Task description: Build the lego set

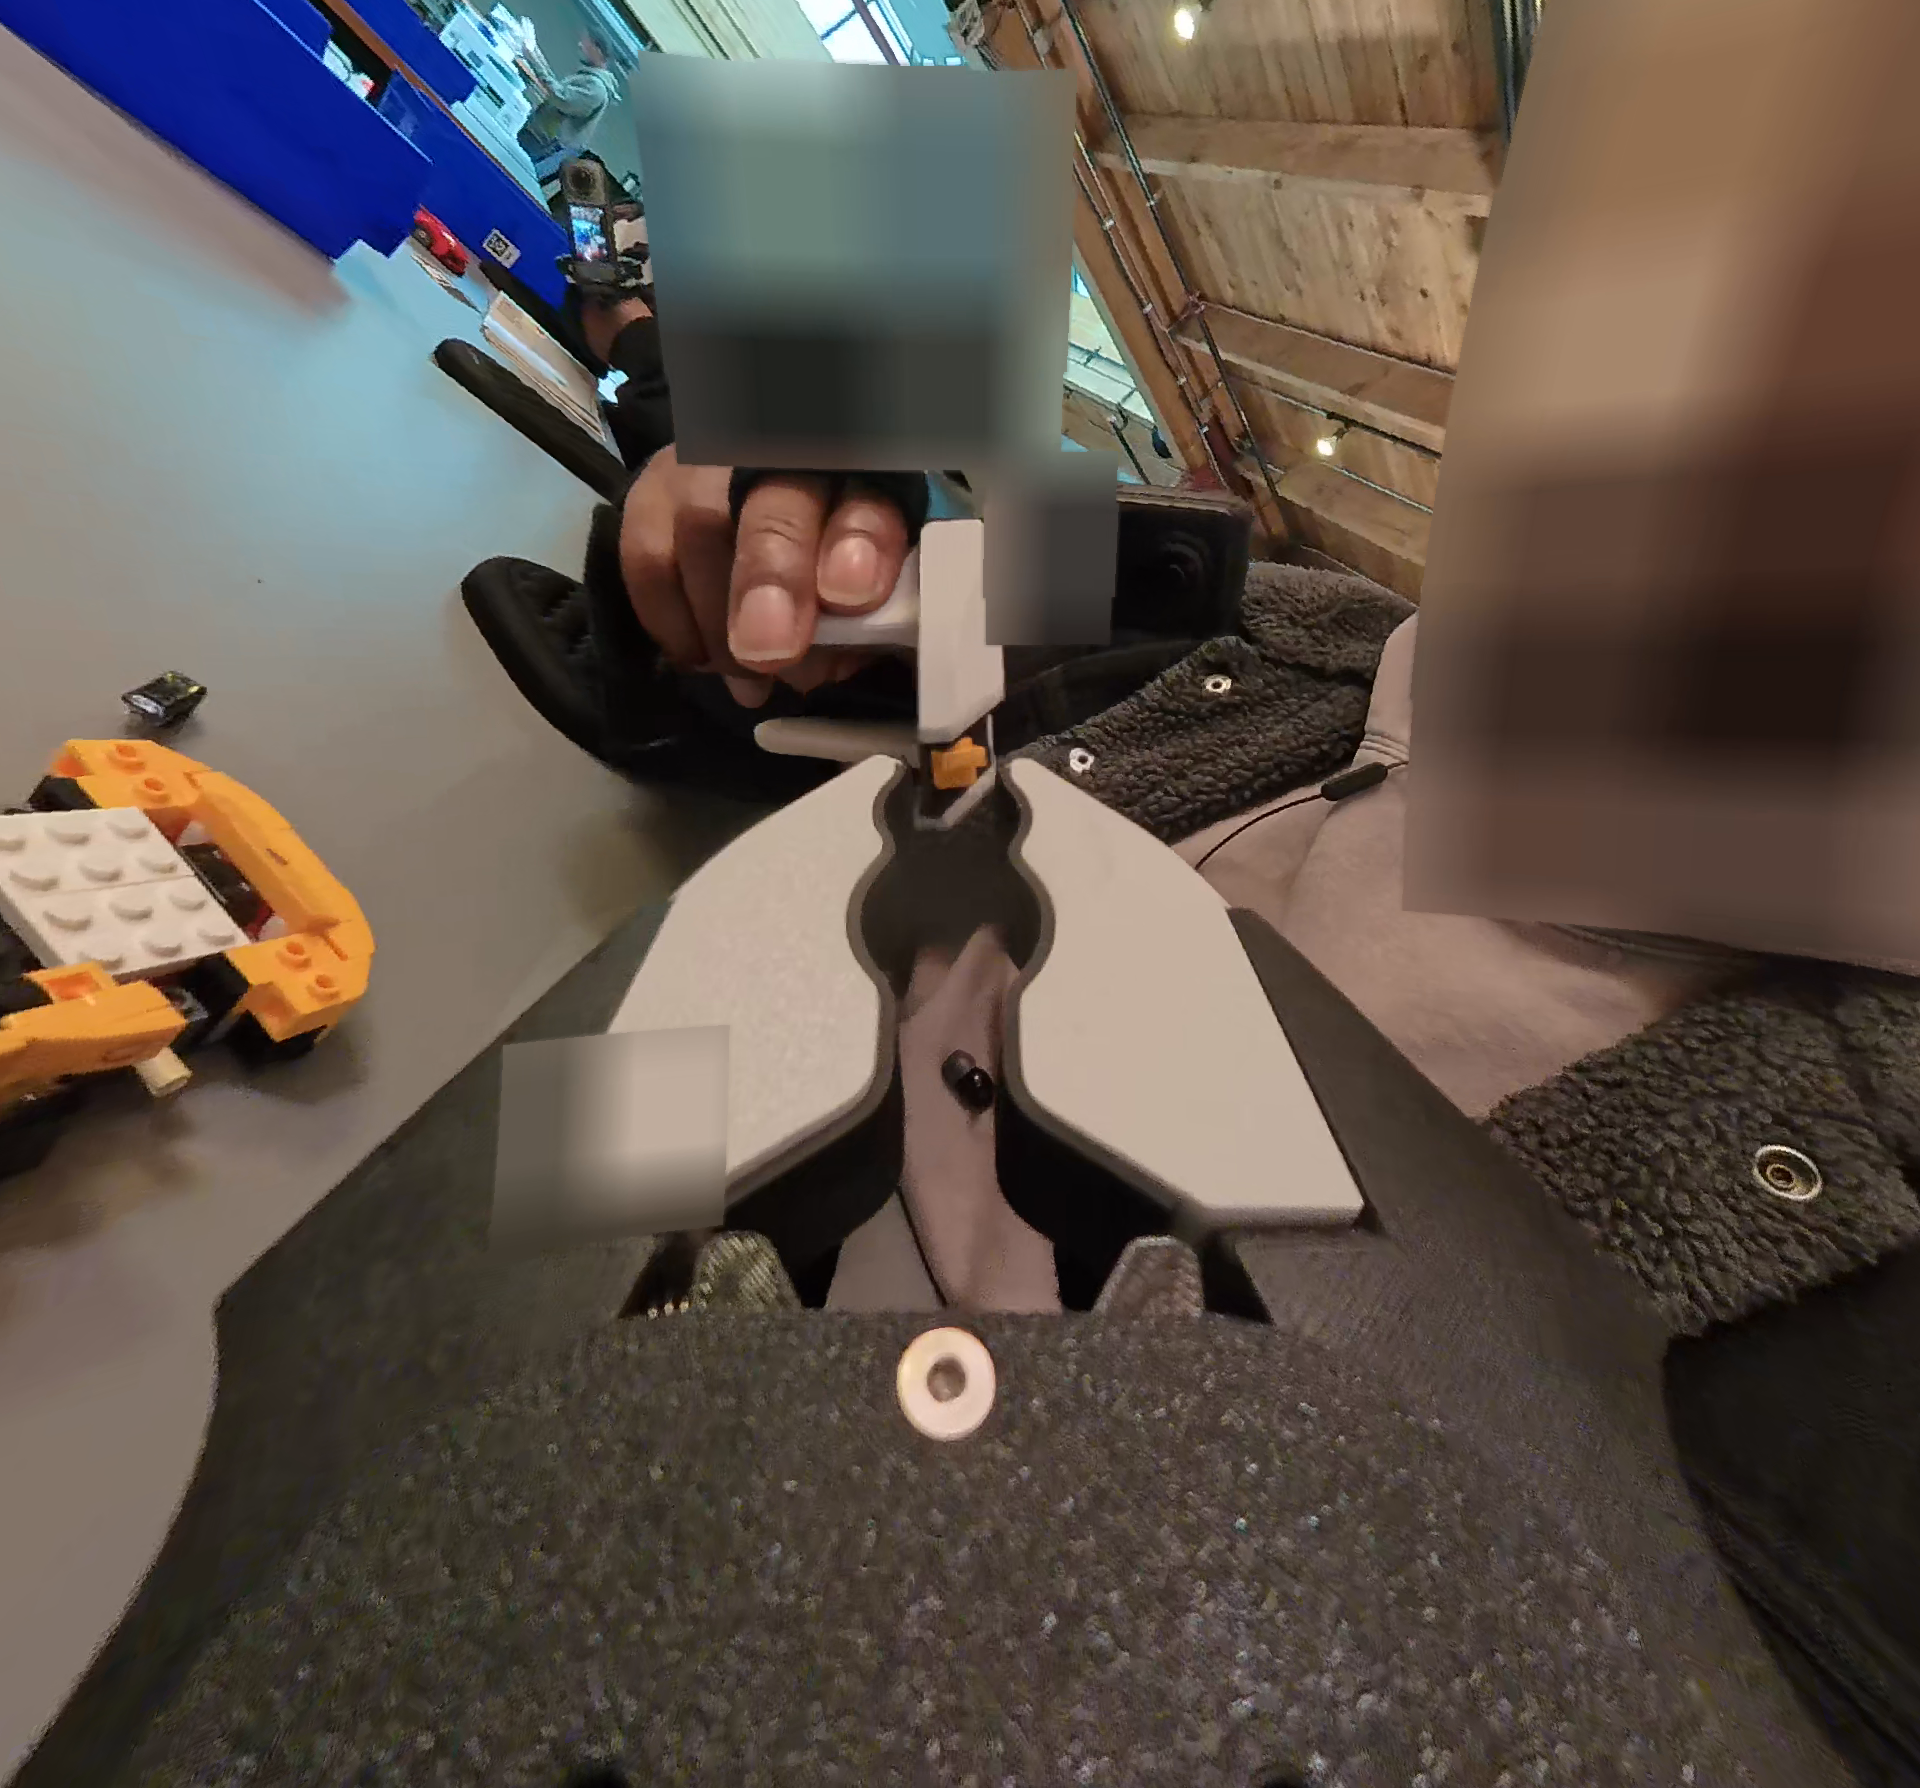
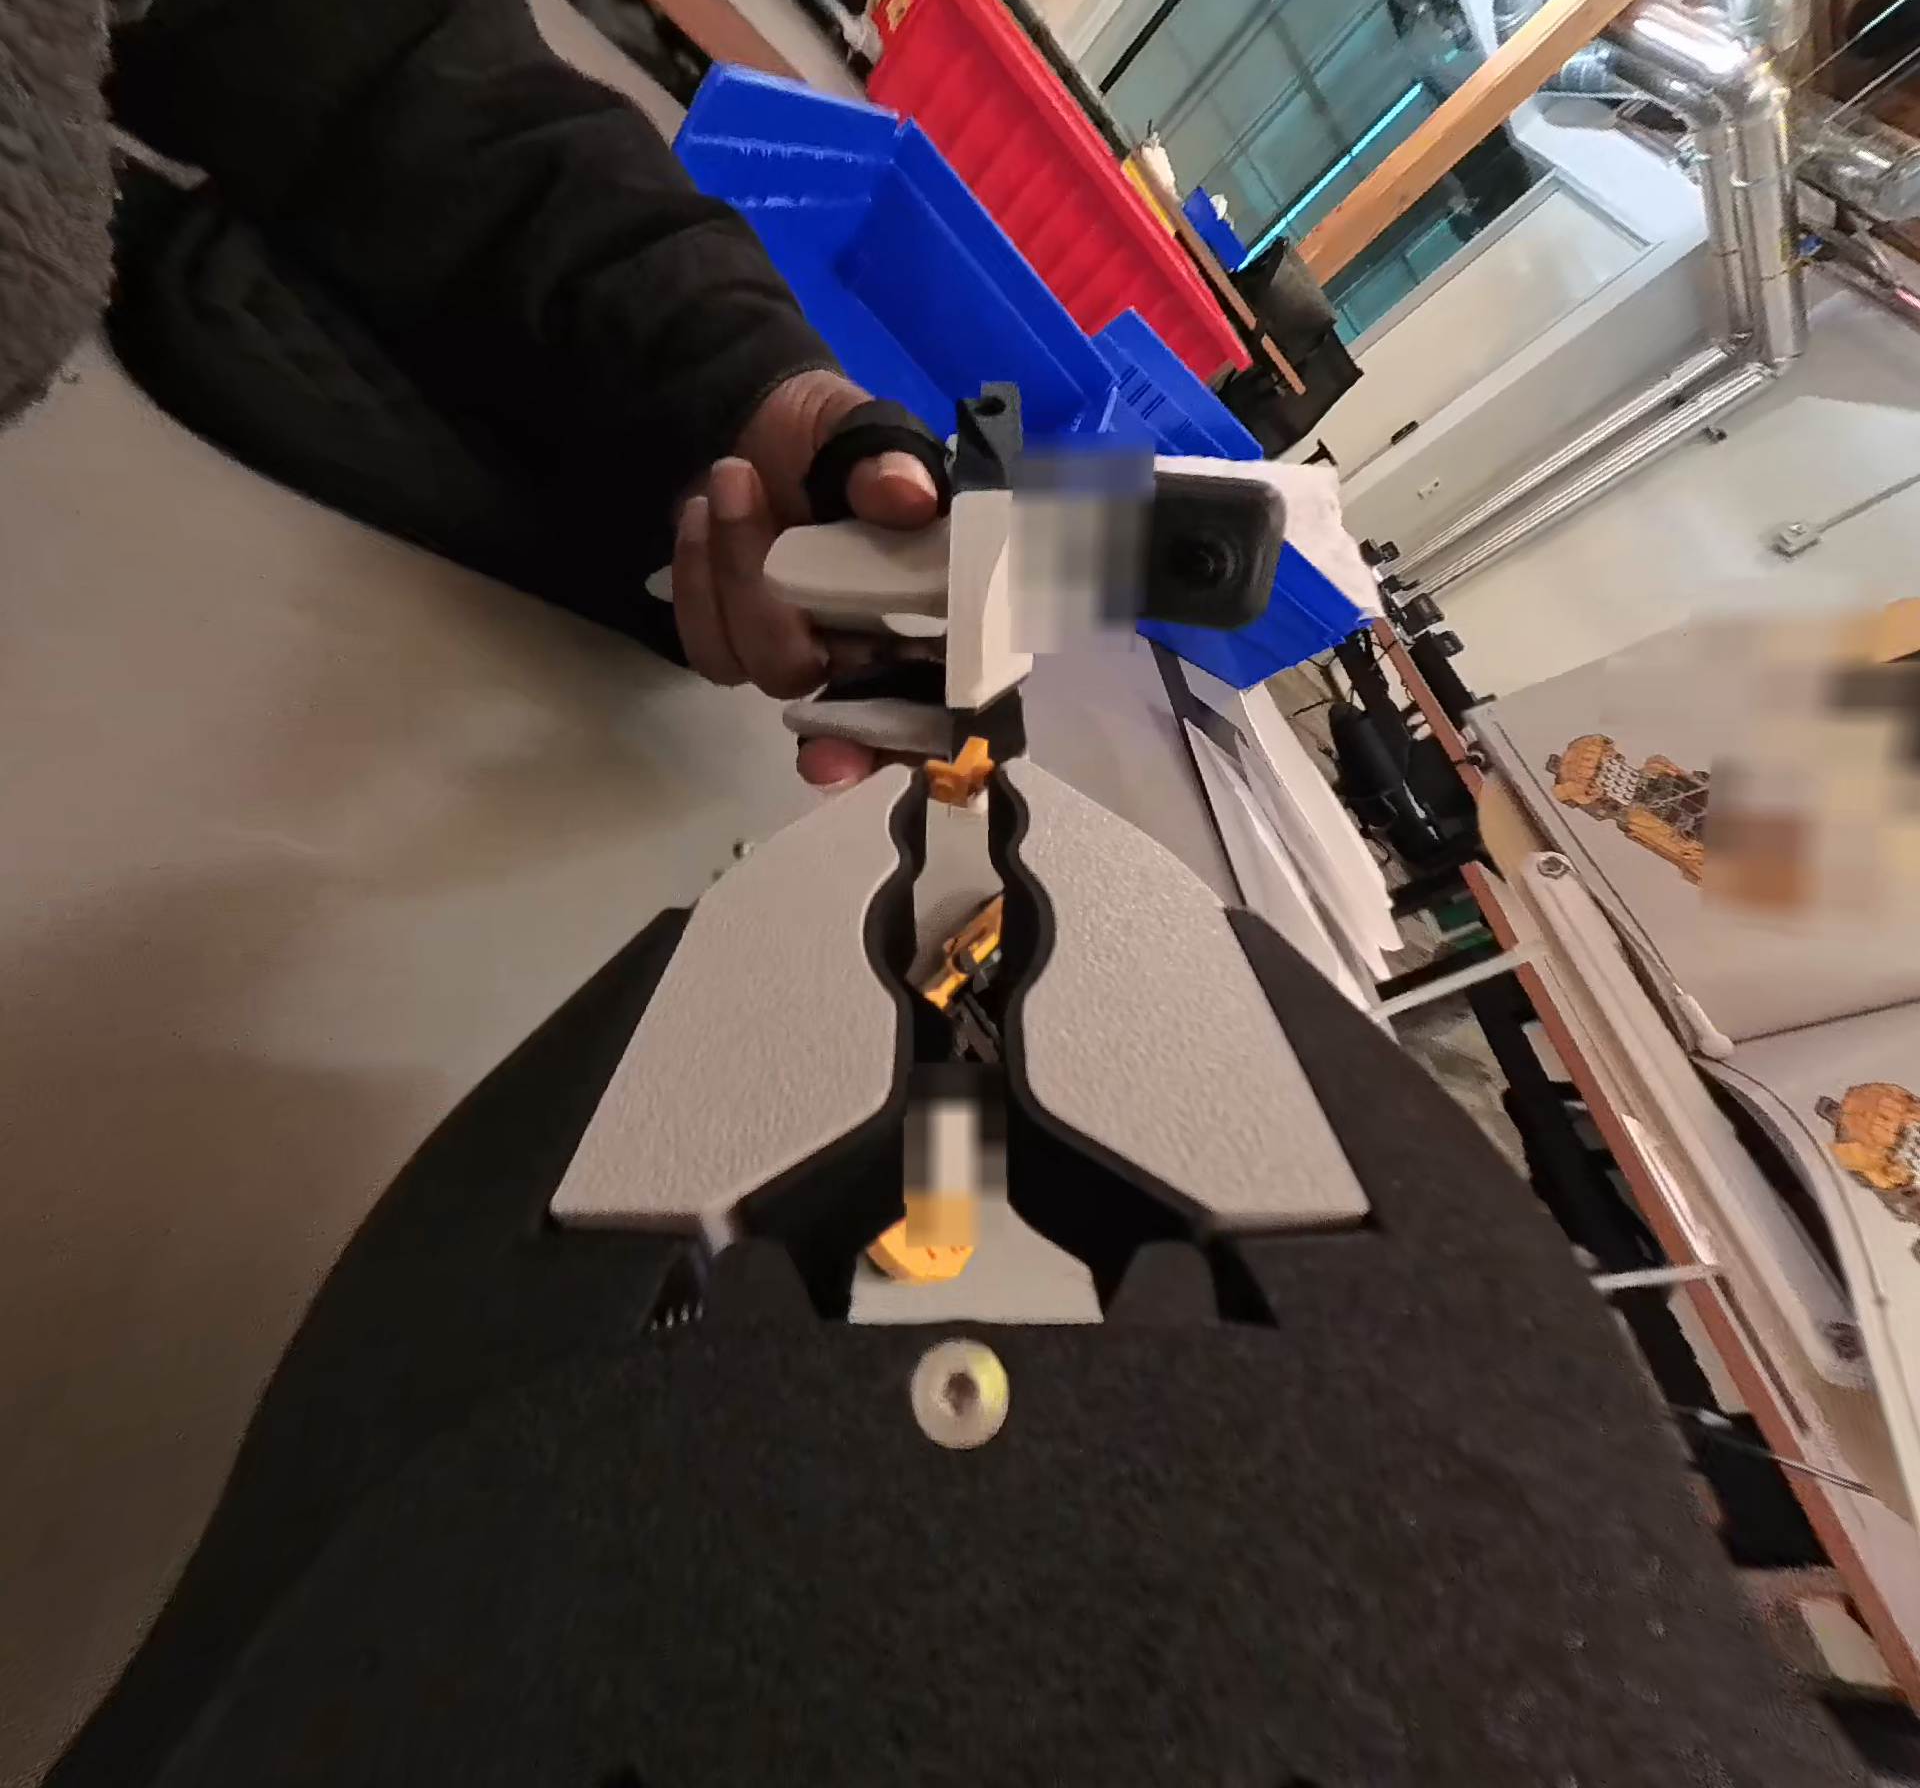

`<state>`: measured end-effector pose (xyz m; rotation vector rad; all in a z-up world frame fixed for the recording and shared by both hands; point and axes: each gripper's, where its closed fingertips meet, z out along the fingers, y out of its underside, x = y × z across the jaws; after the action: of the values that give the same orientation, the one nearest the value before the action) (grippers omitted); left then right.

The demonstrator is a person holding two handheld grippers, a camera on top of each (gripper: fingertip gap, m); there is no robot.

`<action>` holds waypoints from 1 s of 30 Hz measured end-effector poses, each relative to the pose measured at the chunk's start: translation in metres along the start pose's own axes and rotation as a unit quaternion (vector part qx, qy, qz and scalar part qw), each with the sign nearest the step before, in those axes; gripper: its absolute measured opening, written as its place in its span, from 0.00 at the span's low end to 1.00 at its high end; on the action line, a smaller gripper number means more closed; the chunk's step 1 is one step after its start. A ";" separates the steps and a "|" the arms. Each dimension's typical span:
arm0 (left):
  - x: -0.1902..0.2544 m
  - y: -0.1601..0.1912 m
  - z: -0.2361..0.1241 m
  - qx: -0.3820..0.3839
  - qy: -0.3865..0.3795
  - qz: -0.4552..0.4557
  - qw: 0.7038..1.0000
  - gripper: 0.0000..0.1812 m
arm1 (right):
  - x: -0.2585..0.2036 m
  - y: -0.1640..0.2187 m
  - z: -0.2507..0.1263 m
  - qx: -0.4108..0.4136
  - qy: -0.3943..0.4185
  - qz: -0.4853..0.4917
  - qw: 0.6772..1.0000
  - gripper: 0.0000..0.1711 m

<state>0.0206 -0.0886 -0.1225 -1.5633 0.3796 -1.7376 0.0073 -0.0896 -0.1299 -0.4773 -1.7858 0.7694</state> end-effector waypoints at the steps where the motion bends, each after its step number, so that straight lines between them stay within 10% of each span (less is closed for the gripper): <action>1: -0.001 0.002 0.002 -0.007 -0.002 0.001 1.000 0.08 | -0.002 0.003 0.001 -0.010 -0.002 -0.009 1.000 0.06; 10: -0.015 0.008 0.002 -0.025 -0.052 0.010 0.998 0.04 | -0.006 0.014 0.006 -0.048 0.005 -0.061 0.997 0.06; 20: -0.001 -0.017 -0.007 0.040 -0.075 0.157 0.984 0.04 | 0.012 0.005 0.002 0.034 -0.044 0.271 0.961 0.09; 30: -0.005 -0.016 -0.004 0.024 -0.130 0.258 0.957 0.04 | 0.012 0.003 0.004 0.055 -0.070 0.365 0.927 0.06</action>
<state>0.0118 -0.0758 -0.1163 -1.4699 0.5502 -1.1191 -0.0006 -0.0810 -0.1243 -1.0610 -1.6728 1.4366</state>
